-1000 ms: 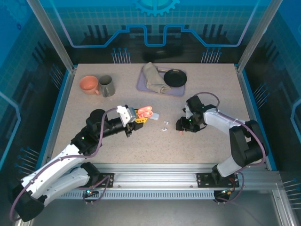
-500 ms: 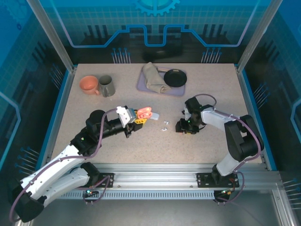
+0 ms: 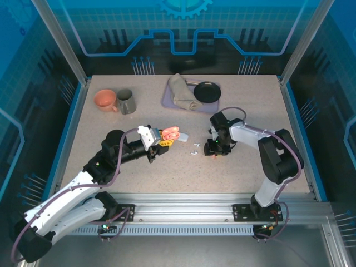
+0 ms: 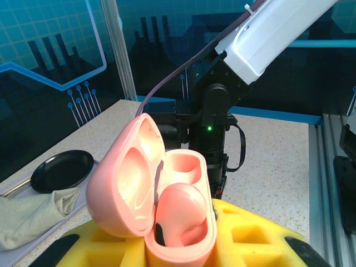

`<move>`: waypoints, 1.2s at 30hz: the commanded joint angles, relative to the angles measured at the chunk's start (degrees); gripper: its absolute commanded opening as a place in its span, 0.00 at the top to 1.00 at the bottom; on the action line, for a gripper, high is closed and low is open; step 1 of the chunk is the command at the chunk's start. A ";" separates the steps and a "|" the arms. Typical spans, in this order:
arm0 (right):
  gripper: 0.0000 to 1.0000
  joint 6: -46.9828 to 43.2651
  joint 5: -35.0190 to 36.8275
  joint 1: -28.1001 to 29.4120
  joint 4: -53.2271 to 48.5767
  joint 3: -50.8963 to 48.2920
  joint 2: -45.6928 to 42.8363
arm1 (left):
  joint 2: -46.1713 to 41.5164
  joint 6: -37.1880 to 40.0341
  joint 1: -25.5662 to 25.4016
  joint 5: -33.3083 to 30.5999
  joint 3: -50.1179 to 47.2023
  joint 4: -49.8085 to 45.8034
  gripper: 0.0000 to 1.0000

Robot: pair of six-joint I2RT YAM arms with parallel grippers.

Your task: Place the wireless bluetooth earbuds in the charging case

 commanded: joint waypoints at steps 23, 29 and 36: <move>0.67 -2.37 7.98 4.60 -7.38 4.87 6.12 | -0.85 0.52 -0.44 -1.30 -0.32 -1.45 1.00; 0.68 -2.58 8.15 4.93 -8.46 6.04 7.35 | -1.02 0.68 -0.45 -1.41 -0.23 -1.63 1.00; 0.67 -3.44 8.33 5.19 -11.22 7.79 8.06 | -1.31 1.07 -0.40 -1.62 -0.41 -1.97 1.00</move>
